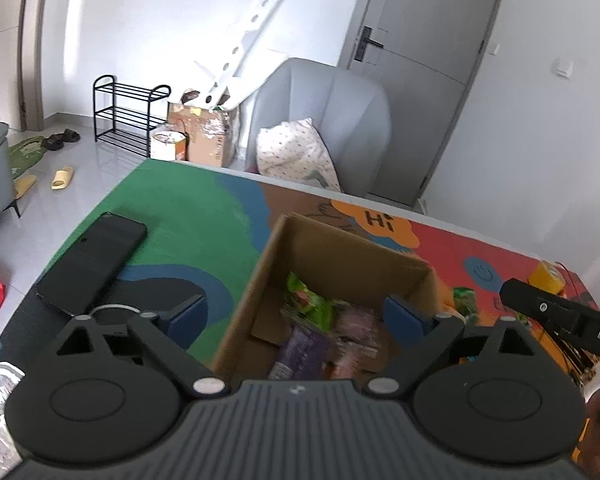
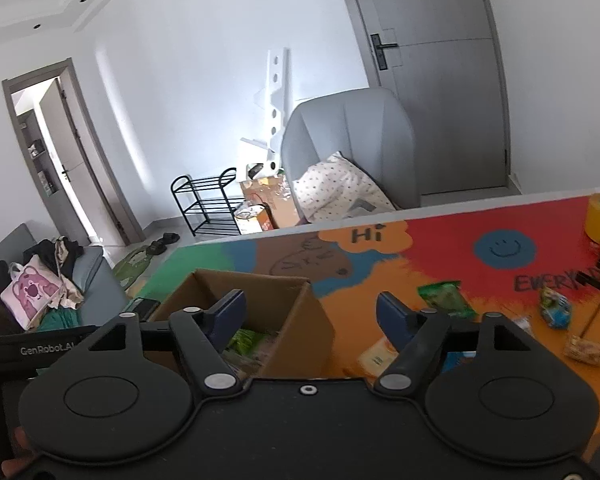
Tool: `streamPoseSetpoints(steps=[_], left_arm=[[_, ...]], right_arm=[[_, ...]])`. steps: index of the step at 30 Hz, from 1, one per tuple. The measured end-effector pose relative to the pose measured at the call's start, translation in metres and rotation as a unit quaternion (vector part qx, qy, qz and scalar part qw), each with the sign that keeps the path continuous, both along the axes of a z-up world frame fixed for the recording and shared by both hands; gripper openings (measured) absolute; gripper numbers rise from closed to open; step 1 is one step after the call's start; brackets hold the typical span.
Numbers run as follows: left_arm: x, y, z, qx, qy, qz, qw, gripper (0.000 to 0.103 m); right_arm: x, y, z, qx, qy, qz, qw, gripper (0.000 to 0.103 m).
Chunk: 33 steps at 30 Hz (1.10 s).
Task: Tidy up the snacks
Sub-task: 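Move both tools back toward the remaining snacks on the table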
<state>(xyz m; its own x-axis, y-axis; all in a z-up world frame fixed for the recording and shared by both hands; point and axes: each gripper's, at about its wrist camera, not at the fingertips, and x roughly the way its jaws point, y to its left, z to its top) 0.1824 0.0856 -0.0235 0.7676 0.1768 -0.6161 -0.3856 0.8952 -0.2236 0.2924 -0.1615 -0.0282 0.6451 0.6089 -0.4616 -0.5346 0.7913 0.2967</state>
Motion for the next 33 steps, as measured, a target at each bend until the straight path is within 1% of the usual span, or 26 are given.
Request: streamPoseSetpoints(steps=[3,7,10,12,16,18,21,24,30,33], left_arm=[[0.001,-0.009,-0.001,0.004,0.003,-0.014,0.9999,0.096],[0.002,-0.022,0.001,0.001,0.005,-0.032,0.9995,0.096],[0.003,-0.032,0.001,0.009,0.009,-0.026,0.9996,0.098],[0.004,-0.037,0.002,0.007,0.009,-0.027,0.9996,0.099],[0.006,-0.048,0.002,0.005,0.011,-0.032,0.9994,0.100],[0.006,-0.054,0.001,0.003,0.013,-0.034,0.9993,0.100],[0.005,-0.064,0.002,-0.005,0.003,-0.050,0.9987,0.103],[0.003,-0.076,0.003,0.005,-0.003,-0.065,0.9979,0.103],[0.001,-0.099,0.009,0.006,-0.027,-0.090,0.9956,0.103],[0.001,-0.110,0.010,0.009,-0.031,-0.104,0.9940,0.103]], right_arm=[[-0.003,-0.009,-0.003,-0.003,0.003,-0.007,1.000,0.077],[-0.004,-0.023,-0.005,-0.002,0.007,-0.023,1.000,0.080],[-0.007,-0.034,-0.005,-0.001,0.007,-0.031,1.000,0.085],[-0.010,-0.042,-0.006,-0.001,0.007,-0.035,0.999,0.092],[-0.015,-0.056,-0.007,-0.005,0.004,-0.046,0.999,0.098],[-0.016,-0.066,-0.007,-0.003,0.004,-0.053,0.999,0.103],[-0.018,-0.079,-0.008,-0.003,0.003,-0.064,0.998,0.103],[-0.019,-0.094,-0.010,0.002,0.004,-0.076,0.997,0.103],[-0.022,-0.122,-0.015,0.008,0.008,-0.099,0.995,0.103],[-0.023,-0.133,-0.017,0.008,0.009,-0.105,0.994,0.103]])
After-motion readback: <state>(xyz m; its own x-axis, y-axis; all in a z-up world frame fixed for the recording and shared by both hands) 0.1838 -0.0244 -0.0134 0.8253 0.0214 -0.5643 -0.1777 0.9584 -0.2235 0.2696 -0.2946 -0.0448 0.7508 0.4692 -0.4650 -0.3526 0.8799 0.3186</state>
